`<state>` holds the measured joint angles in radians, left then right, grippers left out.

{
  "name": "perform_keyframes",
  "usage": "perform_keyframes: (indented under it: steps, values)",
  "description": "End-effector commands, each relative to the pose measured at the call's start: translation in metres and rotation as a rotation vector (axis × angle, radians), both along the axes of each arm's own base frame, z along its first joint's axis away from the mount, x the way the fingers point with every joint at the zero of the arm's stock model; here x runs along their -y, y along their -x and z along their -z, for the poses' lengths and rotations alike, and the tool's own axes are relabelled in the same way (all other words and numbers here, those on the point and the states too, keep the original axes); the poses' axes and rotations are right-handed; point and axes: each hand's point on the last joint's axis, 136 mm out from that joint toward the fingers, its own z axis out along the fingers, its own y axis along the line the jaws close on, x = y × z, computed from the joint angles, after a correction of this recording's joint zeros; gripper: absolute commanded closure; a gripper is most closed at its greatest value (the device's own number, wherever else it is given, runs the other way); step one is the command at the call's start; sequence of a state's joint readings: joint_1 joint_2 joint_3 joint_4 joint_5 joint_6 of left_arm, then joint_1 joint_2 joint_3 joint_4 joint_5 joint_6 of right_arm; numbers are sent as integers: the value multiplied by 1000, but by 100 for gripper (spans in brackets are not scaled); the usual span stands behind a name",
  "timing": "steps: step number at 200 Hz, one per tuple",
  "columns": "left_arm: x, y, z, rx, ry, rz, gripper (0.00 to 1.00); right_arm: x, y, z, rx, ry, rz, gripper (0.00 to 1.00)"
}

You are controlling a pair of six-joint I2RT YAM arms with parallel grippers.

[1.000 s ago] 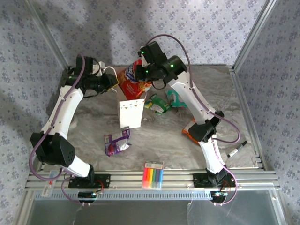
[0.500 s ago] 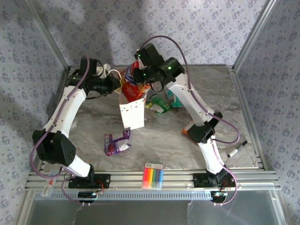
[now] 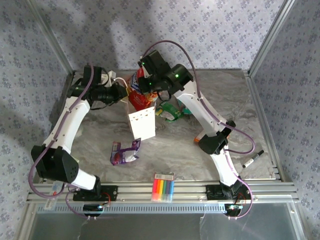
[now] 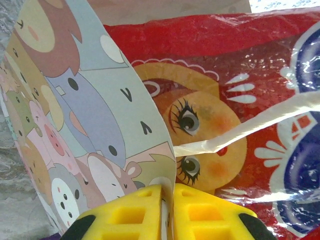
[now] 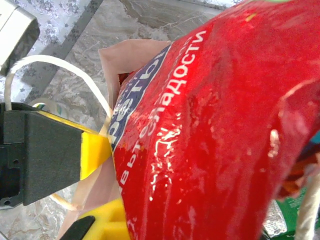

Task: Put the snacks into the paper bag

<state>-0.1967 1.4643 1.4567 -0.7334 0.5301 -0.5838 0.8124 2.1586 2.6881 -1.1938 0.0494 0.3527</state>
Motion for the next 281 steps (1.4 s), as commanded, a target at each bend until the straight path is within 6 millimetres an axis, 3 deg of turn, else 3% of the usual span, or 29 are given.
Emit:
perform_keyframes:
  steps: [1, 84, 114, 148, 173, 247, 281]
  values:
    - [-6, 11, -1, 2, -20, 2, 88, 0, -2, -60, 158, -110, -2, 100]
    - [-15, 13, 4, -2, -29, -21, 89, -8, 0, -53, 138, -112, -30, 98]
    - [-17, 13, 5, 0, -32, -25, 89, -15, 3, -52, 123, -134, -60, 82]
    - [-19, 12, 5, 2, -30, -33, 90, -16, 4, -54, 121, -144, -68, 74]
    - [-20, 11, 5, 5, -27, -35, 90, -16, 5, -52, 114, -141, -69, 77]
    - [-20, 1, 1, 17, -47, -26, 90, 17, 9, -63, 133, -101, -16, 76]
    - [-21, -4, -4, 26, -56, -27, 90, 33, 6, -62, 128, -78, 27, 71]
